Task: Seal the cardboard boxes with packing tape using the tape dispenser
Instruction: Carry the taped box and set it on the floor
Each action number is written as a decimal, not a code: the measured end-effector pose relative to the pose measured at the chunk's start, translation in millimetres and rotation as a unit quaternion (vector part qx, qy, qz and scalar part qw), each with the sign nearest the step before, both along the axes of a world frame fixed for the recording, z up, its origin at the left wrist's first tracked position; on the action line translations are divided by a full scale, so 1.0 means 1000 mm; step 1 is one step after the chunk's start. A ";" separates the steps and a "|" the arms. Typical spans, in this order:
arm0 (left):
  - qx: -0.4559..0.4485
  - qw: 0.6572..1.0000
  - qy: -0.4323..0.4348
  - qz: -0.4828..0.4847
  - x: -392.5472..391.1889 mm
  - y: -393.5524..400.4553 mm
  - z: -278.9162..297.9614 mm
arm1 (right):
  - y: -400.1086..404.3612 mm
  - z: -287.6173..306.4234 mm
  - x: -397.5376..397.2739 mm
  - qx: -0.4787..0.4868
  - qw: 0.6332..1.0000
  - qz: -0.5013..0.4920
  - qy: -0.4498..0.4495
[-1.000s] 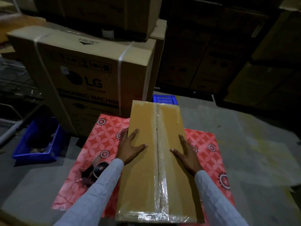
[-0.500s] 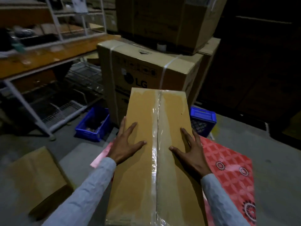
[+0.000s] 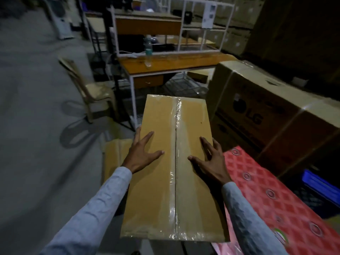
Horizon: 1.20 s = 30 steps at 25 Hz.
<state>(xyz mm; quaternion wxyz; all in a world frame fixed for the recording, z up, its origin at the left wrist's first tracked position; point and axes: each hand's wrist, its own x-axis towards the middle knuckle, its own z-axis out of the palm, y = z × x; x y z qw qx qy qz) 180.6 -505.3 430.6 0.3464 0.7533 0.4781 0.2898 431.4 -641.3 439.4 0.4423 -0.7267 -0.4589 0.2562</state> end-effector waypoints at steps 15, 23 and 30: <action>-0.037 0.992 0.008 0.117 -0.131 0.208 -0.051 | 0.281 -0.038 -0.107 -0.048 0.989 0.124 -0.072; -0.110 0.985 -0.011 0.132 -0.070 0.366 -0.120 | 0.454 -0.106 -0.051 -0.092 0.983 0.135 -0.086; -0.161 0.971 -0.019 0.173 -0.004 0.501 -0.236 | 0.612 -0.216 0.011 -0.147 0.977 0.148 -0.053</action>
